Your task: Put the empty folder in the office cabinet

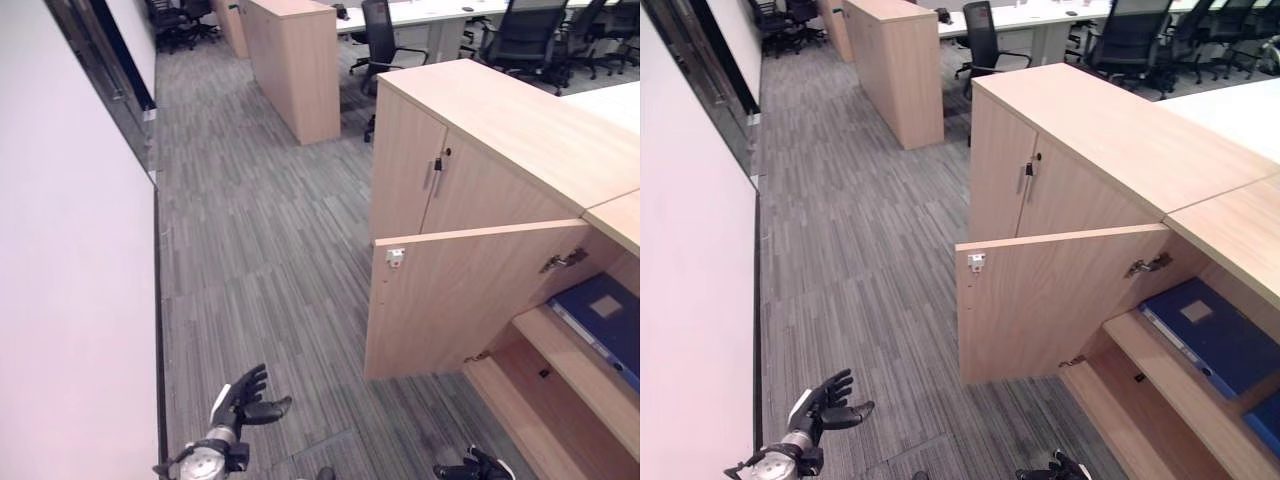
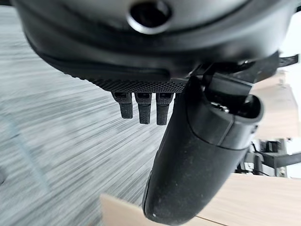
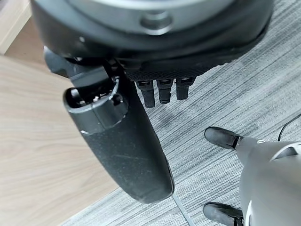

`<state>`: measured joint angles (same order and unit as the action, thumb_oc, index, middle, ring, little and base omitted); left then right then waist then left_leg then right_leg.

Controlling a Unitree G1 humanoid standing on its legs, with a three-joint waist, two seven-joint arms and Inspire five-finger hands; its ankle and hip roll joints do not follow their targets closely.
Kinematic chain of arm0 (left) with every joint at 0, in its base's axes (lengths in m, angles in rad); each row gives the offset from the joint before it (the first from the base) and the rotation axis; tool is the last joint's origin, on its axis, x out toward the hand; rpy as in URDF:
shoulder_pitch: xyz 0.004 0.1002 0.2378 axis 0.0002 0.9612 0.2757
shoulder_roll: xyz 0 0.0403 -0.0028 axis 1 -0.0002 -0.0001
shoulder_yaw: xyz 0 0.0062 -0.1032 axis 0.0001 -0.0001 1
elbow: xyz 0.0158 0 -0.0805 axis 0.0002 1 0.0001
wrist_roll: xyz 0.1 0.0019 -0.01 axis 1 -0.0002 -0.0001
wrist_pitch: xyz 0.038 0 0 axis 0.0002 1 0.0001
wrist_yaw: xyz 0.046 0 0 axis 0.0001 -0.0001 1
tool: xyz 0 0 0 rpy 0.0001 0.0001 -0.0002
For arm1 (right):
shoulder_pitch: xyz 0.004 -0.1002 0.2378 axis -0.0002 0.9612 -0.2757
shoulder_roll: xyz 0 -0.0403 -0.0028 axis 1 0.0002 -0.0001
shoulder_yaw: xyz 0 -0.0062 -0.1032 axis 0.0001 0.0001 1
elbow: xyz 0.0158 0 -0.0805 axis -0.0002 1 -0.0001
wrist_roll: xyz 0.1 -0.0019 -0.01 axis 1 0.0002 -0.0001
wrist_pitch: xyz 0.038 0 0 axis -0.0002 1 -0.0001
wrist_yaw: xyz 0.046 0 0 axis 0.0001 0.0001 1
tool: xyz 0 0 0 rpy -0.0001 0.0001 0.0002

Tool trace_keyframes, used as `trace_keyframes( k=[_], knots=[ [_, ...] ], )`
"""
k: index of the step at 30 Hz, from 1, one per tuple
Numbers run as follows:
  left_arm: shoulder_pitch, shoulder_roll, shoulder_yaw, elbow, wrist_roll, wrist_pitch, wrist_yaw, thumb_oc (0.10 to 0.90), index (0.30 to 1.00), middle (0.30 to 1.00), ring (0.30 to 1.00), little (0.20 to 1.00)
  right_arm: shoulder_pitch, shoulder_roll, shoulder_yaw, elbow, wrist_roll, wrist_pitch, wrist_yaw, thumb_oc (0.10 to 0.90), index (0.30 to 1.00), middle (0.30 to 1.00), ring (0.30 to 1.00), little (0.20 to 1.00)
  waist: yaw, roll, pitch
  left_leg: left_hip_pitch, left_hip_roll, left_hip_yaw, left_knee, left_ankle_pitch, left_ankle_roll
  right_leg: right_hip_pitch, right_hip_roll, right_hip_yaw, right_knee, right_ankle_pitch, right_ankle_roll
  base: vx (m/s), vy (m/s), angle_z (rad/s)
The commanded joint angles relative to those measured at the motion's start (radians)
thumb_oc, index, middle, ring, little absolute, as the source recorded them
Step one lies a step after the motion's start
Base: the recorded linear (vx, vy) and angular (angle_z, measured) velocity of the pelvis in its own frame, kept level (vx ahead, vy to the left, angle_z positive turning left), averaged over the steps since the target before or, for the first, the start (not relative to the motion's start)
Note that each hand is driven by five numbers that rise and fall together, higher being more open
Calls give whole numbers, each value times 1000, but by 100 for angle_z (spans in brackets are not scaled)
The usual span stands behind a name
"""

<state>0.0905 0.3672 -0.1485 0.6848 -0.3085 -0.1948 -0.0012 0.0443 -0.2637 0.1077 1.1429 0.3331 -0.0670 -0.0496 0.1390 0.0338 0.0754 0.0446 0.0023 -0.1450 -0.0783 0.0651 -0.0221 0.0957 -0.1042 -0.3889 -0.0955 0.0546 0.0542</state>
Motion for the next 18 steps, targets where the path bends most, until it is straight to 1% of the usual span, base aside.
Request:
trace_keyframes(
  k=[1,2,3,4,5,6,8,10,11,13,15,16,18],
  knots=[
    [-183,102,71,-47,-21,-100,66,800,900,900,900,900,-16,-72,31,-46,-26,-32,12,800,900,900,900,900,-8,-26,-17,22,-47,-32,4,-122,-3,64,-29,6,35,-118,61,2,8,-8],
    [-212,120,78,-49,-24,-103,78,800,900,900,900,900,-17,-75,33,-47,-26,-32,12,800,900,900,900,900,-13,-26,-20,23,-47,-30,3,-122,-3,65,-29,10,34,-116,62,-1,6,-15],
    [-213,121,78,-48,-25,-103,78,800,900,900,900,900,-18,-74,33,-47,-26,-32,12,800,900,900,900,900,-13,-27,-19,24,-47,-30,3,-122,-3,65,-29,10,34,-116,62,-12,8,-18],
    [-266,154,88,-45,-30,-107,96,800,900,900,900,900,-14,-77,37,-49,-24,-32,16,800,900,900,900,900,-23,-25,-23,28,-45,-25,2,-123,-4,65,-30,14,35,-115,63,-3,6,-20],
    [-295,170,92,-40,-36,-109,104,800,900,900,900,900,-13,-78,41,-50,-23,-31,17,800,900,900,900,900,-28,-25,-24,31,-44,-22,1,-124,-4,66,-29,18,35,-114,64,-3,6,-13],
    [-295,170,92,-40,-36,-109,104,800,900,900,900,900,-13,-78,41,-50,-23,-31,17,800,900,900,900,900,-28,-25,-24,31,-44,-22,1,-124,-4,66,-29,18,35,-114,64,4,3,-8],
    [-369,214,99,-25,-55,-113,120,800,900,900,900,900,-8,-79,50,-52,-24,-29,22,800,900,900,900,900,-43,-27,-29,36,-40,-14,1,-126,-5,65,-30,25,38,-112,66,-17,0,-7],
    [-410,239,90,-9,-58,-115,123,800,900,900,900,900,-10,-81,56,-52,-24,-28,24,800,900,900,900,900,-53,-27,-33,37,-38,-8,0,-126,-4,64,-30,32,39,-111,68,-14,3,-4],
    [-411,239,89,-8,-58,-115,123,800,900,900,900,900,-10,-80,56,-52,-24,-28,24,800,900,900,900,900,-53,-27,-33,37,-38,-8,0,-126,-4,64,-30,32,39,-111,68,-9,8,-4],
    [-466,259,74,-1,-64,-117,127,800,900,900,900,900,-7,-81,62,-50,-25,-25,30,800,900,900,900,900,-66,-28,-37,40,-37,1,-1,-126,-5,61,-31,39,41,-109,70,-23,15,-14],
    [-489,262,64,1,-68,-120,128,800,900,900,900,900,-9,-83,64,-49,-24,-25,30,800,900,900,900,900,-71,-28,-38,41,-36,5,-2,-126,-5,61,-32,41,41,-107,71,-20,13,-15],
    [-522,262,46,-3,-68,-124,128,800,900,900,900,900,-11,-84,67,-46,-24,-25,31,800,900,900,900,900,-79,-28,-40,43,-35,8,-4,-127,-5,60,-32,44,39,-105,72,-10,7,-12],
    [-533,261,37,-6,-69,-125,128,800,900,900,900,900,-11,-82,67,-44,-24,-25,31,800,900,900,900,900,-82,-28,-41,45,-34,9,-5,-127,-5,61,-32,44,39,-104,73,-13,3,-11]
  ],
)
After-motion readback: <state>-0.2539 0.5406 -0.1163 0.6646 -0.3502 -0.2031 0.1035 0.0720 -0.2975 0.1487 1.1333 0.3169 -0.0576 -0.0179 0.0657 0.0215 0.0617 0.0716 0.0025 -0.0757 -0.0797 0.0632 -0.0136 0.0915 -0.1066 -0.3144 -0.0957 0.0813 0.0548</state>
